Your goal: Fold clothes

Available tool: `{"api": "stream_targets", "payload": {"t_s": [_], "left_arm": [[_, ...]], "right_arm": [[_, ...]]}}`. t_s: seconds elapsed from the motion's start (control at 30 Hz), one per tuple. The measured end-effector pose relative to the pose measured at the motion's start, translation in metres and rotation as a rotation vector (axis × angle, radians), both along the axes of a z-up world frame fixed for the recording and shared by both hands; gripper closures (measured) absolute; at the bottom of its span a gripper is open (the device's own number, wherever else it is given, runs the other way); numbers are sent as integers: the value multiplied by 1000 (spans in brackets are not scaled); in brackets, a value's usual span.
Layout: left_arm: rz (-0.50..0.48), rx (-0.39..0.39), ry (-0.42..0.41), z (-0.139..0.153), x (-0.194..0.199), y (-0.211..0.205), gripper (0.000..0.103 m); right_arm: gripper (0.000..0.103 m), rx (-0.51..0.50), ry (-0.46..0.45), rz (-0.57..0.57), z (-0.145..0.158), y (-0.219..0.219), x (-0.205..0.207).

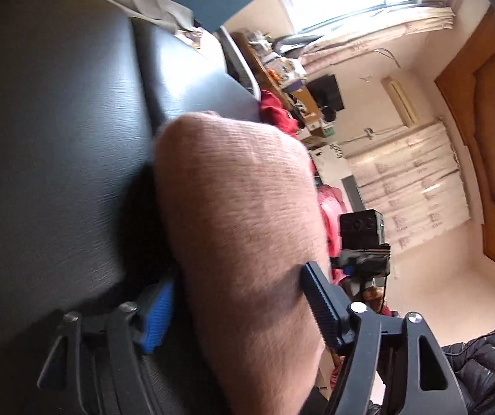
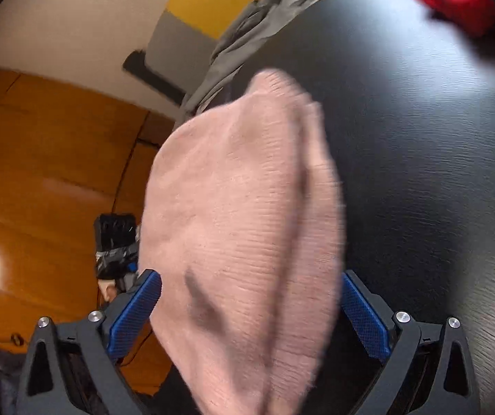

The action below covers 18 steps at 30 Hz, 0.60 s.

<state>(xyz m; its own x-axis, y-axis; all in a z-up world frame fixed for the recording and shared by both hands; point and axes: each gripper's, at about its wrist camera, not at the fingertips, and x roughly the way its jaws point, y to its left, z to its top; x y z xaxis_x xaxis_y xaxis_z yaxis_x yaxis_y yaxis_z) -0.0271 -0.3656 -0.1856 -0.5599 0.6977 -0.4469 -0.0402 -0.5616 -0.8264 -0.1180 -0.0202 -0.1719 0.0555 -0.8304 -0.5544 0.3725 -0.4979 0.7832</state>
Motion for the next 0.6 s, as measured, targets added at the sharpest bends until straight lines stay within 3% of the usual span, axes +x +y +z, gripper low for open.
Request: {"api": "stream_targets", "payload": {"t_s": [0.13, 0.27, 0.37, 0.43, 0.47, 0.5, 0.53, 0.6], "left_arm": [[-14, -55, 12, 4, -14, 17, 13], [-26, -108, 13, 8, -19, 30, 12], [-29, -80, 0, 6, -17, 34, 19], [-4, -98, -10, 8, -16, 36, 34], [11, -116, -11, 10, -14, 38, 38], [27, -134, -11, 12, -12, 39, 43], [40, -151, -8, 15, -8, 43, 45], [77, -169, 3, 21, 5, 46, 49]], "right_arm": [[12, 22, 29, 73, 1, -33, 5], [12, -20, 11, 89, -4, -33, 10], [12, -27, 14, 93, -3, -44, 8], [12, -22, 18, 94, 0, -55, 5], [16, -5, 12, 83, 0, -57, 5], [38, 23, 7, 65, -1, -58, 4], [53, 48, -1, 50, -2, -59, 4], [56, 44, -2, 29, -6, -61, 8]]}}
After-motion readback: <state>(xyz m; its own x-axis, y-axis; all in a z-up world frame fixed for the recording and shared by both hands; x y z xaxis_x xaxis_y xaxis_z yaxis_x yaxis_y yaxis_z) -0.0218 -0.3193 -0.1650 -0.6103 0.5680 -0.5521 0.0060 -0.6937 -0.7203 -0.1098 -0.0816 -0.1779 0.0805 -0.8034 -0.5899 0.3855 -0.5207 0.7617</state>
